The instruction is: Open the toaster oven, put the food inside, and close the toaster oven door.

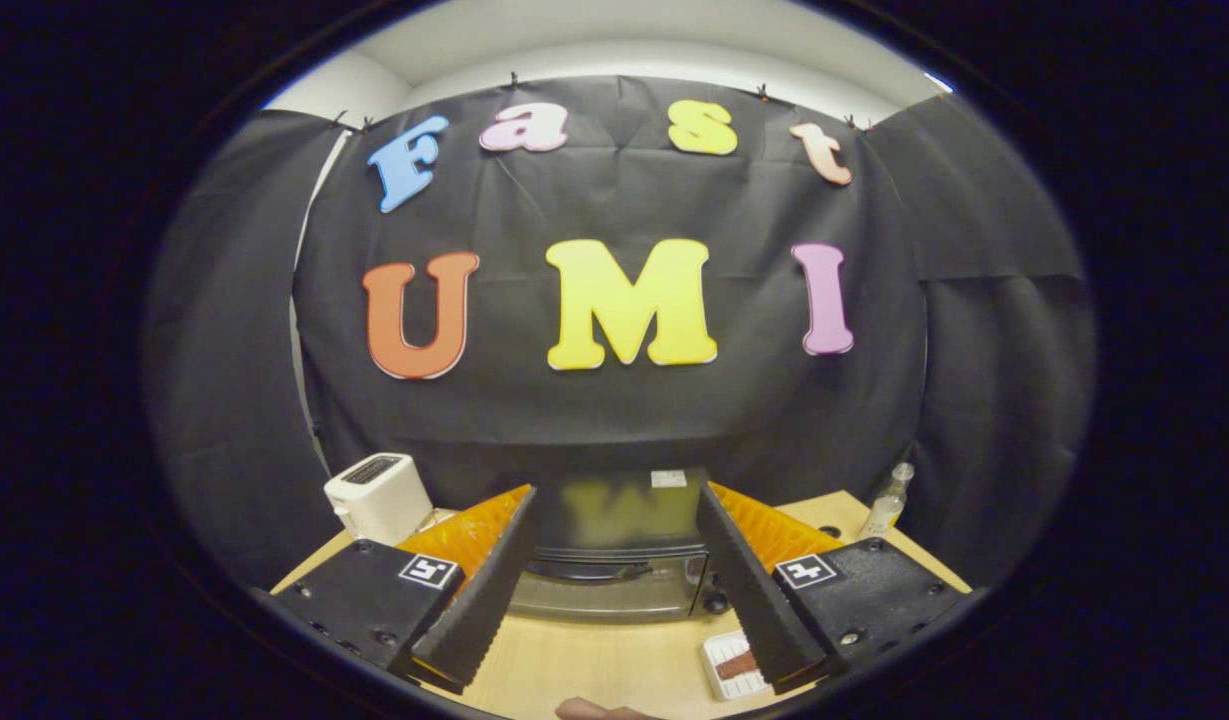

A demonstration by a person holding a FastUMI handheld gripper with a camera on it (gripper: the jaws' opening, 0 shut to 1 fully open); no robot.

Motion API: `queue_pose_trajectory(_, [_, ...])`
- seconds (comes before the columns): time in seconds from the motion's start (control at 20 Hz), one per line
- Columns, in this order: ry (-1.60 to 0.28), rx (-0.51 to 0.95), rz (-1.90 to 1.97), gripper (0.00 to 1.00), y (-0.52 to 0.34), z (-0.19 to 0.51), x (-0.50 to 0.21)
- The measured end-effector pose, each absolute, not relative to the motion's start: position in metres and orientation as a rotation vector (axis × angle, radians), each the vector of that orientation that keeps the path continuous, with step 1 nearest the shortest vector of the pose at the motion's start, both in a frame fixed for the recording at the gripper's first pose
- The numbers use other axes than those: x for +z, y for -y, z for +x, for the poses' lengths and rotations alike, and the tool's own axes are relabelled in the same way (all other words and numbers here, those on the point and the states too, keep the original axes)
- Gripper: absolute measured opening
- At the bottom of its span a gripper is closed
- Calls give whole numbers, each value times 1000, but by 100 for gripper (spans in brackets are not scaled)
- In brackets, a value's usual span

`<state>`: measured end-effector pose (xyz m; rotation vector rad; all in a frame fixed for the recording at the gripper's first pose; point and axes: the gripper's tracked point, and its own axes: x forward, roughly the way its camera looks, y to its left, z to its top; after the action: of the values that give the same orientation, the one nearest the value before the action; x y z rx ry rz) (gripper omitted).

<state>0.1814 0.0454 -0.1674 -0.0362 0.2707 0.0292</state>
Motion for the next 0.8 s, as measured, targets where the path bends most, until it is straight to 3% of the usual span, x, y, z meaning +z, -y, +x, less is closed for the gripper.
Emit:
queue_pose_trajectory(0.2, [-358, 77, -49, 100, -67, 214, -215])
queue_pose_trajectory(0.55, [-535, 21, -109, 100, -80, 247, -287])
queue_pose_trajectory(0.8, [-552, 24, -70, 100, -81, 247, -290])
